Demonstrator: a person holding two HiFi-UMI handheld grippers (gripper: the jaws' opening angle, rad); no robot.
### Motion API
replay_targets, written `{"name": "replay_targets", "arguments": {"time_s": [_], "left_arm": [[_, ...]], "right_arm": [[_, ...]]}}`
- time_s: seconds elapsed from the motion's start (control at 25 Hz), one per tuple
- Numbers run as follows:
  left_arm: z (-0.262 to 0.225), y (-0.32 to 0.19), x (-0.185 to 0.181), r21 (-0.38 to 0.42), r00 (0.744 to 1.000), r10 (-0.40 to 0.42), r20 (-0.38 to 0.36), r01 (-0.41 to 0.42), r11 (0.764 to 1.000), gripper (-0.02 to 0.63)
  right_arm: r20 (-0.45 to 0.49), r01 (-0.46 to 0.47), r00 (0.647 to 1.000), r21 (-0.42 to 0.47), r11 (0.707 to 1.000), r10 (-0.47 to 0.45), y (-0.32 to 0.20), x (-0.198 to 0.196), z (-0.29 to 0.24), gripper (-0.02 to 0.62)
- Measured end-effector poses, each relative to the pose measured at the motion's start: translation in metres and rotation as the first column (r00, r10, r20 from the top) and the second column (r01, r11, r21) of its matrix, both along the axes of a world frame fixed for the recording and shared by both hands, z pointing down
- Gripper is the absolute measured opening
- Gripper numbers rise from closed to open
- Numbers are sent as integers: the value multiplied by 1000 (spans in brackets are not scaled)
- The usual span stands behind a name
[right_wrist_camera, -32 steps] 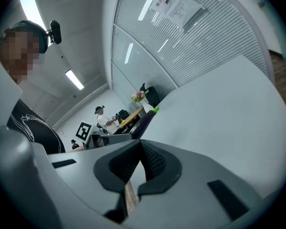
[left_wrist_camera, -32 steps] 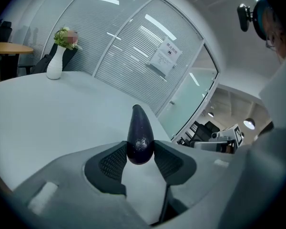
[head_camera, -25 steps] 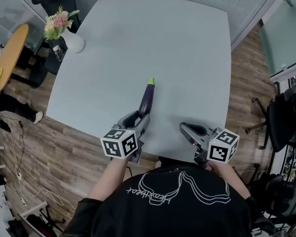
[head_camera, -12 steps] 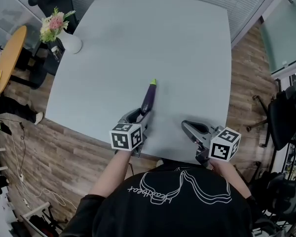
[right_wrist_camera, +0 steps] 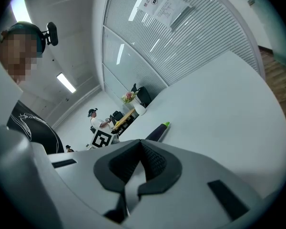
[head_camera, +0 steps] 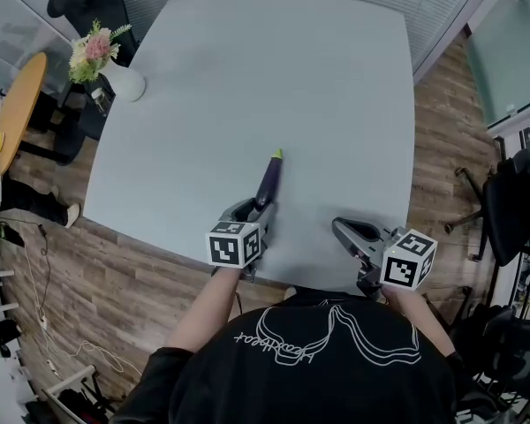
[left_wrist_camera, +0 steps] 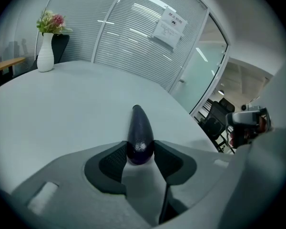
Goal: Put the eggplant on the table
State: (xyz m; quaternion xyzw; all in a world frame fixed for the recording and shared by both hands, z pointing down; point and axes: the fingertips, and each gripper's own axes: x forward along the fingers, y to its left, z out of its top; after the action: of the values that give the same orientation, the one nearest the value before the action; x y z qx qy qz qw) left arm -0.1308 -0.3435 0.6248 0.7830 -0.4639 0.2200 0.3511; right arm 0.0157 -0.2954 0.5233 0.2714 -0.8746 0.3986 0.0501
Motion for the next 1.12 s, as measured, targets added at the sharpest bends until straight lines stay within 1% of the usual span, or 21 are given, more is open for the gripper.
{"name": "replay_targets", "arguments": {"time_s": [0.2, 0.52, 0.6, 0.64, 0.76, 0.92, 1.12], "left_arm": [[4, 2, 0, -12, 1000, -9, 0, 9, 1000, 186], [8, 1, 0, 0, 1000, -4, 15, 4, 1000, 186], [10, 2, 1, 5, 1000, -2, 31, 2, 1000, 201], [10, 2, 1, 8, 999, -1, 38, 1, 1000, 224], [8, 3, -1, 20, 999, -12, 40, 11, 1000, 249], [3, 6, -1, 28, 1000, -23, 16, 23, 999, 267], [-21, 12, -5, 66, 996, -69, -52, 73, 995, 267]], "right_arm": [[5, 10, 1000, -2, 1000, -10, 3, -3, 0, 9], [-11, 20, 1000, -15, 1000, -20, 4, -3, 2, 9], [-14, 19, 1000, -19, 1000, -20, 6, -2, 3, 9], [-14, 20, 1000, -20, 1000, -20, 7, -2, 3, 9], [-11, 22, 1000, -19, 1000, -22, 11, -2, 2, 9], [3, 16, 1000, -9, 1000, -16, 14, -1, -1, 9], [-8, 7, 1000, 21, 1000, -7, 21, 1, -8, 9]]}}
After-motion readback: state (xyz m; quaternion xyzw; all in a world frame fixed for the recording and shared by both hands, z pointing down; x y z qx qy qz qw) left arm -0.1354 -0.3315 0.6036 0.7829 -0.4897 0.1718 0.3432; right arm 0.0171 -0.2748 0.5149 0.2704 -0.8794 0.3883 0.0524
